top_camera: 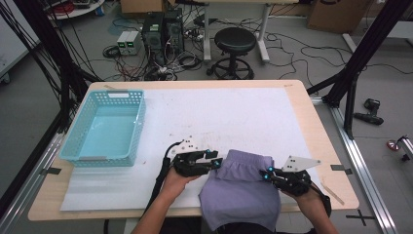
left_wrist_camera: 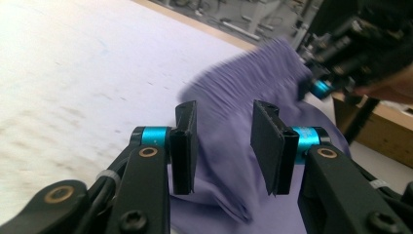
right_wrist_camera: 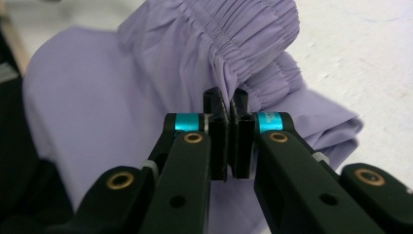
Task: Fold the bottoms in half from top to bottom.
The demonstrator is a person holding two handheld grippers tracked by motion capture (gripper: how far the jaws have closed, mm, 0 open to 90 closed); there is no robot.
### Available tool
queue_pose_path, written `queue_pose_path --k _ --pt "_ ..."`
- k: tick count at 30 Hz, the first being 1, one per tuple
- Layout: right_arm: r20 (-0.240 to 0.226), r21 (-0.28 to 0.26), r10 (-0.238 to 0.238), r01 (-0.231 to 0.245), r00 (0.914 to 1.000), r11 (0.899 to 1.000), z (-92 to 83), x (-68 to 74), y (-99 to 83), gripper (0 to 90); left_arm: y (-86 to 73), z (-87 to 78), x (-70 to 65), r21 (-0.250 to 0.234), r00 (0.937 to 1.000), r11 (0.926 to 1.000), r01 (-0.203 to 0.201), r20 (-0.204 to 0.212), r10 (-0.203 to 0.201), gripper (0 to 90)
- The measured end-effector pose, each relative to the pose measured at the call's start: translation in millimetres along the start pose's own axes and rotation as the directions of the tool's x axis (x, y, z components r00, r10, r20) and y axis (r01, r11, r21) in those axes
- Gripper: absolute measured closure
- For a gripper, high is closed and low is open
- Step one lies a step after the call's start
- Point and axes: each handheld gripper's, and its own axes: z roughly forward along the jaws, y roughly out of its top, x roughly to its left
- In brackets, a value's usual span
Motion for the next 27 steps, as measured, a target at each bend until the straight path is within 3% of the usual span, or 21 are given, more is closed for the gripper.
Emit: queue_pose_path --k 1,3,6,8,10,13,15,16,19,21,23,26,27 --pt "-0.021 0.002 -0.004 0.004 0.9998 1.0 -2.2 1.8 -1.5 85.2 0.7 -1.5 1.6 -0.003 1.0 1.0 0.001 -0.007 -0.001 61.8" --pt "-0.054 -0.007 -0.017 0.017 0.9984 1.0 -8.7 5.0 -3.7 71.4 1.9 -4.8 3.9 -0.019 0.9995 0.9998 -0.006 -0.03 0.005 61.8" --pt "-0.111 -0.1 0.046 -0.057 0.9928 0.993 -27.0 4.4 -2.0 65.8 2.8 -6.8 6.7 -0.048 0.9975 0.9988 -0.012 -0.071 0.008 62.2" --pt "-0.09 -0.182 0.103 -0.118 0.9906 0.976 -38.1 -2.4 3.6 62.6 2.2 -5.3 9.5 -0.048 0.9963 0.9989 -0.005 -0.086 0.001 62.4" --pt "-0.018 -0.219 0.168 -0.168 0.9856 0.961 -40.8 -14.1 11.1 63.0 1.0 -2.8 12.9 -0.033 0.9945 0.9994 0.007 -0.104 -0.011 62.6" --pt "0.091 -0.186 0.247 -0.227 0.9647 0.956 -29.8 -33.4 22.5 58.3 -0.1 -0.5 18.1 -0.018 0.9919 0.9993 0.034 -0.122 -0.036 62.7" --pt "0.089 -0.168 0.278 -0.261 0.9564 0.951 -18.4 -43.7 27.2 55.9 -1.1 3.2 21.6 0.016 0.989 0.9983 0.055 -0.138 -0.053 63.6" --pt "0.107 -0.15 0.282 -0.265 0.9533 0.952 -11.7 -46.7 29.1 55.7 -1.8 6.0 23.3 0.037 0.988 0.9974 0.061 -0.144 -0.055 63.9" --pt "0.132 -0.03 0.255 -0.253 0.9579 0.967 10.0 -51.1 30.1 57.4 -5.1 17.2 25.2 0.12 0.988 0.9889 0.088 -0.137 -0.072 65.2" --pt "0.119 0.042 0.244 -0.25 0.9624 0.967 19.8 -51.4 25.3 57.4 -7.6 25.1 24.7 0.179 0.9877 0.9794 0.094 -0.14 -0.069 64.4" --pt "0.1 0.077 0.25 -0.258 0.963 0.963 24.2 -51.1 18.2 54.7 -9.3 30.8 24.8 0.218 0.9891 0.9717 0.092 -0.132 -0.064 64.0" --pt "0.104 0.116 0.239 -0.25 0.9654 0.961 25.5 -52.5 8.6 50.2 -9.1 38.7 24.0 0.288 0.9902 0.9536 0.087 -0.13 -0.051 63.6" --pt "0.104 0.125 0.249 -0.261 0.9628 0.957 25.6 -53.3 5.3 50.1 -8.6 40.1 23.0 0.292 0.9903 0.9531 0.08 -0.132 -0.043 63.7"
